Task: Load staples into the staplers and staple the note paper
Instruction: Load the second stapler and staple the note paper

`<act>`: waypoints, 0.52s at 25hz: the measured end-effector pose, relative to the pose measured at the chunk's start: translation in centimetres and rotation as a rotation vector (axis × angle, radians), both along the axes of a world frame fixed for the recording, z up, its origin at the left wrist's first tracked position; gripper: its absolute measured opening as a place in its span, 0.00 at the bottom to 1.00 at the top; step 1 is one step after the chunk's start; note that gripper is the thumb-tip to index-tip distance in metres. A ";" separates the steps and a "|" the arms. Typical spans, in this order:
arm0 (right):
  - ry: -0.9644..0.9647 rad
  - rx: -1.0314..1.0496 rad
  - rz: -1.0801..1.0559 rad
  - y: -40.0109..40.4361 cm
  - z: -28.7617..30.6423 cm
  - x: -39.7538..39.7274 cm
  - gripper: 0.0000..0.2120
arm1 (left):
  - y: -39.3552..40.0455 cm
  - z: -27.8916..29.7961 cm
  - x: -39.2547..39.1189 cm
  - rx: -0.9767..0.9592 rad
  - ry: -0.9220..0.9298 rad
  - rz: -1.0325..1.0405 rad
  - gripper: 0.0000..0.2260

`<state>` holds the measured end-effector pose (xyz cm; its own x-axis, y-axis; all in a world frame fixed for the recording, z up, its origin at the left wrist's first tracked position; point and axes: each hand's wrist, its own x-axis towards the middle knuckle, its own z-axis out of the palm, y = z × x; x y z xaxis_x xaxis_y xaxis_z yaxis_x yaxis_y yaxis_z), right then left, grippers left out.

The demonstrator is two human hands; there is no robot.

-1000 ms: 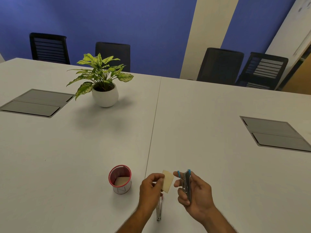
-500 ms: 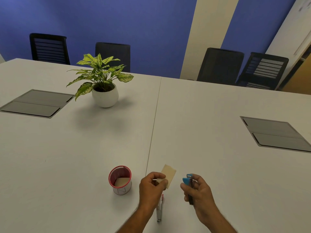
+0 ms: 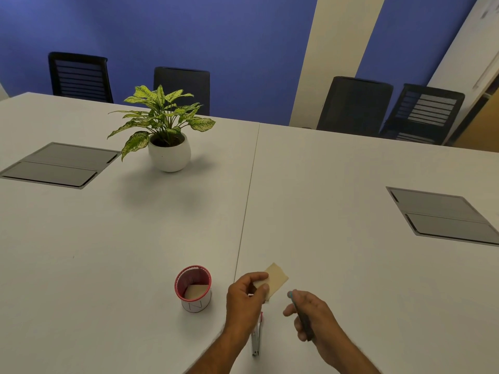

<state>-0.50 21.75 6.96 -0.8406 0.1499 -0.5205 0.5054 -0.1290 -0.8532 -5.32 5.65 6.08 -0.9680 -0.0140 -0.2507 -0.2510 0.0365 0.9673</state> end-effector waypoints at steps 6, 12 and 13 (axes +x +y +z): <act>-0.055 -0.206 0.004 -0.2 -0.4 -0.1 0.25 | 0.2 0.2 0.2 0.008 -0.029 -0.068 0.11; -0.022 -0.240 0.025 0.0 -0.8 -0.4 0.25 | 0.4 0.3 0.6 -0.005 -0.021 -0.115 0.11; -0.018 -0.240 0.029 -0.1 -0.9 -0.4 0.24 | 0.5 0.4 0.6 -0.013 -0.016 -0.126 0.11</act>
<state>-0.90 21.67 6.08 -0.8327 -0.0038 -0.5537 0.5270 -0.3120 -0.7905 -4.72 6.14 6.43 -0.9581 0.1042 -0.2667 -0.2591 0.0812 0.9624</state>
